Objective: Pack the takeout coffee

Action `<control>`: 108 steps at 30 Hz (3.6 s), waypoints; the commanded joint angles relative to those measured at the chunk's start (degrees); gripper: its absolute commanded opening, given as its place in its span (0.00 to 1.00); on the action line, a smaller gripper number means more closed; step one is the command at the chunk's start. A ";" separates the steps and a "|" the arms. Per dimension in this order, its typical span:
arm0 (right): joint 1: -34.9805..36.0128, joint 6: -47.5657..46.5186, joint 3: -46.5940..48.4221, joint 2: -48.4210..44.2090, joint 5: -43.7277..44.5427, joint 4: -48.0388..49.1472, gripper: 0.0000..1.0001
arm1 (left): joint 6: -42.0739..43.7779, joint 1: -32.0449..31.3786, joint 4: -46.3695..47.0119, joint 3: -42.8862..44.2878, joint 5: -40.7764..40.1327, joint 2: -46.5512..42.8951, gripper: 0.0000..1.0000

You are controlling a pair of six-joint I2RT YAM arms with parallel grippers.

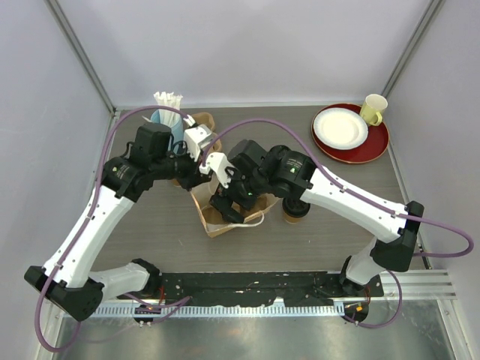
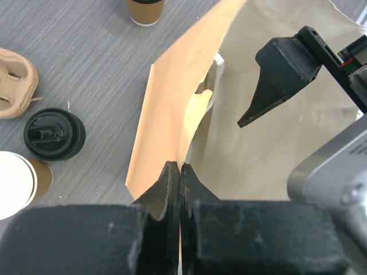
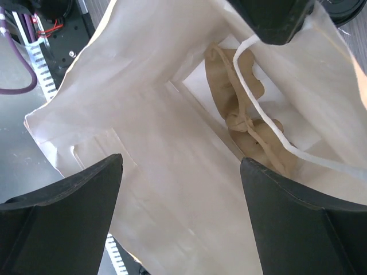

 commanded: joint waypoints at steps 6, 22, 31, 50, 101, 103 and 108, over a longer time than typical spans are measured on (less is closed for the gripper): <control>-0.28 3.97 2.55 -2.15 2.64 13.38 0.89 | 0.20 -1.22 -3.18 -0.58 4.32 -0.41 0.00; -1.16 12.49 -10.24 -14.00 10.45 17.42 0.84 | 9.86 -15.51 0.06 1.28 -22.29 -10.76 0.00; -1.16 15.92 -22.76 -21.75 15.56 19.18 0.71 | 15.67 -20.73 2.88 -1.28 -34.00 -10.96 0.00; 2.26 -2.85 -10.11 -9.72 6.51 14.01 0.68 | 4.70 -18.20 4.20 -3.75 -18.37 -10.52 0.00; -1.86 -21.52 -13.84 12.88 -4.66 6.27 0.01 | 11.62 4.58 -15.92 9.35 19.62 4.25 0.00; -1.78 -20.82 -9.78 11.57 -4.39 5.56 0.01 | 12.24 4.23 -16.28 9.26 17.78 4.25 0.00; -1.69 -17.30 1.04 8.66 -2.99 5.65 0.01 | 14.08 2.30 -16.81 9.35 13.47 3.81 0.00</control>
